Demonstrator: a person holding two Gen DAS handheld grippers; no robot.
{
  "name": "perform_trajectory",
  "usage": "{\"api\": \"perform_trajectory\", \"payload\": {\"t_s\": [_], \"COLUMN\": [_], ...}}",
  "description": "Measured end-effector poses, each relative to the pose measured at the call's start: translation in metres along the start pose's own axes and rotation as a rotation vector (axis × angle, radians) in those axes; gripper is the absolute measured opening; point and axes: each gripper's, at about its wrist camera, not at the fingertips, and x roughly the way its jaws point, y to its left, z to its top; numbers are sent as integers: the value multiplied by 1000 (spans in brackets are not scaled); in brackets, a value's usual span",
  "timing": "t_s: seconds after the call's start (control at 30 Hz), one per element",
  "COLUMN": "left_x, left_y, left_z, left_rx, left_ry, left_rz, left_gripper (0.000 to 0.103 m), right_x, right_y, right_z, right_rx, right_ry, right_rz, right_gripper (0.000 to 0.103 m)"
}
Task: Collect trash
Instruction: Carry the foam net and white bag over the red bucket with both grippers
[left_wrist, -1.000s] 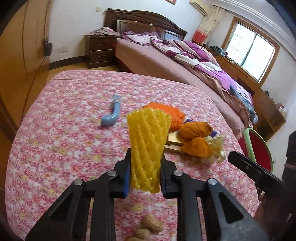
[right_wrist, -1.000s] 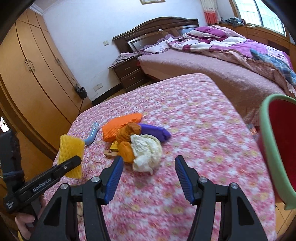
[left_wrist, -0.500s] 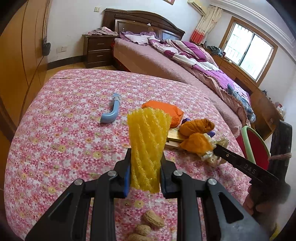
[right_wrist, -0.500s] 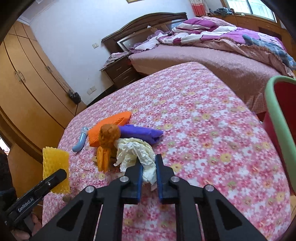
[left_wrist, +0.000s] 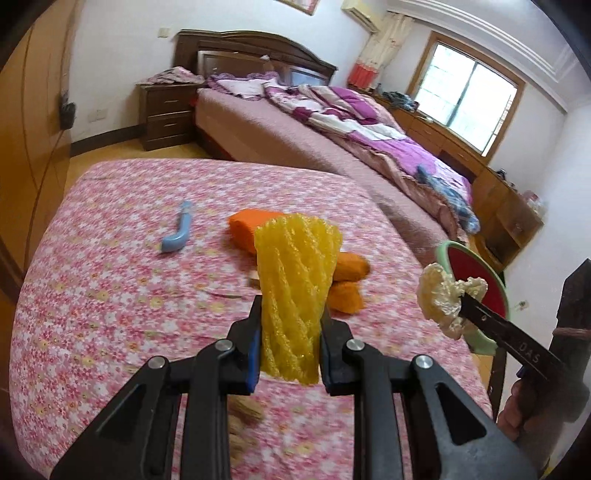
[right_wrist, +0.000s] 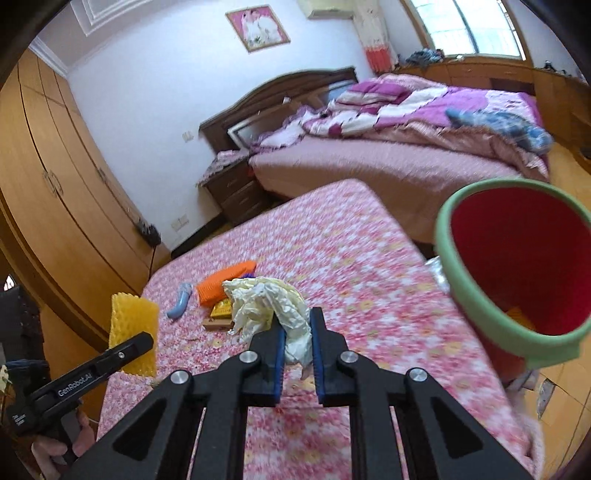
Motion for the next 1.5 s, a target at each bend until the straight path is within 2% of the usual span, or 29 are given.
{"api": "perform_trajectory", "payload": {"t_s": [0.33, 0.67, 1.07, 1.27, 1.43, 1.5], "left_x": [-1, 31, 97, 130, 144, 148], "left_y": [-65, -146, -236, -260, -274, -277], "left_z": [11, 21, 15, 7, 4, 2], "left_rx": [113, 246, 376, 404, 431, 437], "left_ry": [42, 90, 183, 233, 235, 232], "left_rz": [-144, -240, -304, -310, -298, -292], "left_gripper": [25, 25, 25, 25, 25, 38], "right_x": [-66, -91, -82, -71, -63, -62], "right_y": [-36, -97, -173, -199, -209, -210], "right_z": [14, 21, 20, 19, 20, 20], "right_rx": [64, 163, 256, 276, 277, 276], "right_ry": [-152, -220, -210, -193, -186, -188], "right_rz": [-101, -213, -278, -298, -299, -298], "right_gripper": [14, 14, 14, 16, 18, 20]}}
